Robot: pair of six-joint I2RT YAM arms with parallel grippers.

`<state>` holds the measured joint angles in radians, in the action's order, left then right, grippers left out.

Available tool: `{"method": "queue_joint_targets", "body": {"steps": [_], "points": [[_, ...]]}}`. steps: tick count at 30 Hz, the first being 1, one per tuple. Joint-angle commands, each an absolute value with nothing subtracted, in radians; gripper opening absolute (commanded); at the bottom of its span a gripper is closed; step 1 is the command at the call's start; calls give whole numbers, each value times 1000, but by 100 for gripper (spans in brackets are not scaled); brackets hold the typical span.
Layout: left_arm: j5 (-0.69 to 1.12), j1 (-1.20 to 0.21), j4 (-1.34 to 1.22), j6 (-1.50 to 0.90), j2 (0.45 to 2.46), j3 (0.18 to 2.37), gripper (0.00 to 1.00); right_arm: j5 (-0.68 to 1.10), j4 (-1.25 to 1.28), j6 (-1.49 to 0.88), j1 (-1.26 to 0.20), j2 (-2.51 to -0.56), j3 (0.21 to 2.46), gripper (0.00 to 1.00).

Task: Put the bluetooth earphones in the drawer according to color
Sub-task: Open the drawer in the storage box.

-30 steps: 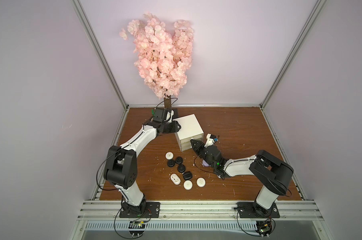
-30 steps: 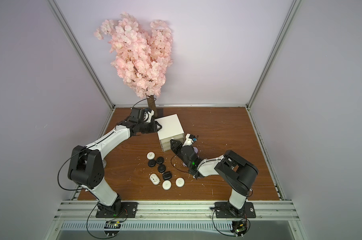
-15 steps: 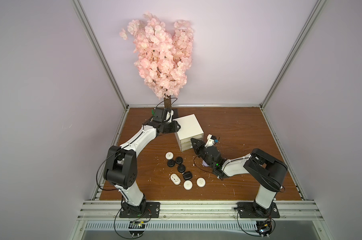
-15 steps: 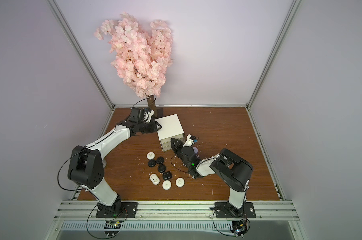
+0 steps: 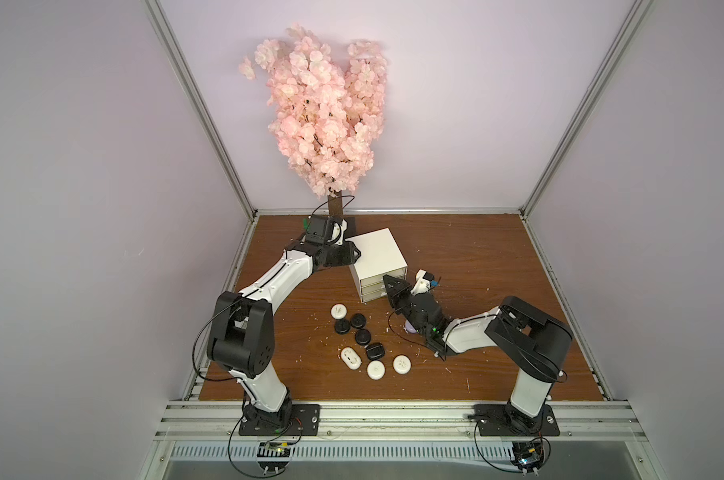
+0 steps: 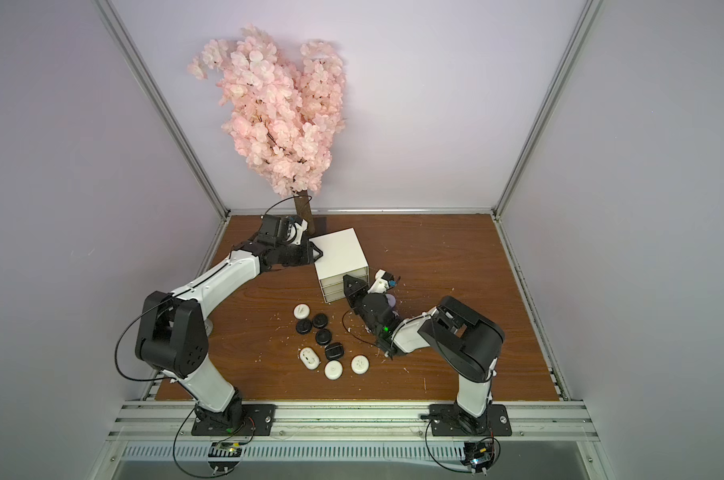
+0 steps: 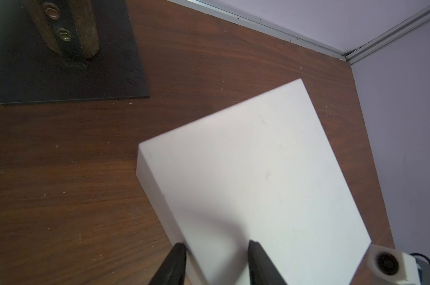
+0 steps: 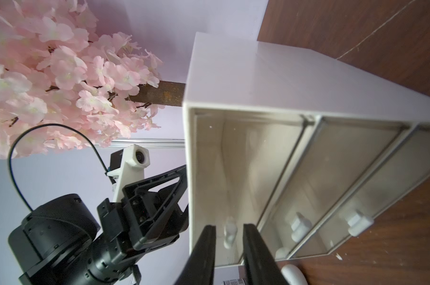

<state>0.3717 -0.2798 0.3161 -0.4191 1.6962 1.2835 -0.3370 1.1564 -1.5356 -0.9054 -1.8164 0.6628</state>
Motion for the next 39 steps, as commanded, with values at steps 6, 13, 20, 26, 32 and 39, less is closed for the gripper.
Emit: {"method": "queue_joint_targets", "body": {"steps": [6,13,20,26,32,39], "points": [[346,-288,350,-396,1729,1270,42,-368,1210,-1562,-899,-1839,681,22],[346,-295,350,-394,1732,1267,41,-370,1209,-1561,-893,-1848,698,18],[338,-305,353,-393,1732,1267,40,-365,1209,-1571,-890,-1848,686,5],[321,-315,351,-412,1738,1267,38,-313,1208,-1603,-895,-1841,642,0],[291,-316,333,-442,1738,1251,35,-271,1194,-1618,-918,-1813,596,0],[267,-316,314,-462,1732,1238,34,-263,1169,-1642,-969,-1761,535,0]]}}
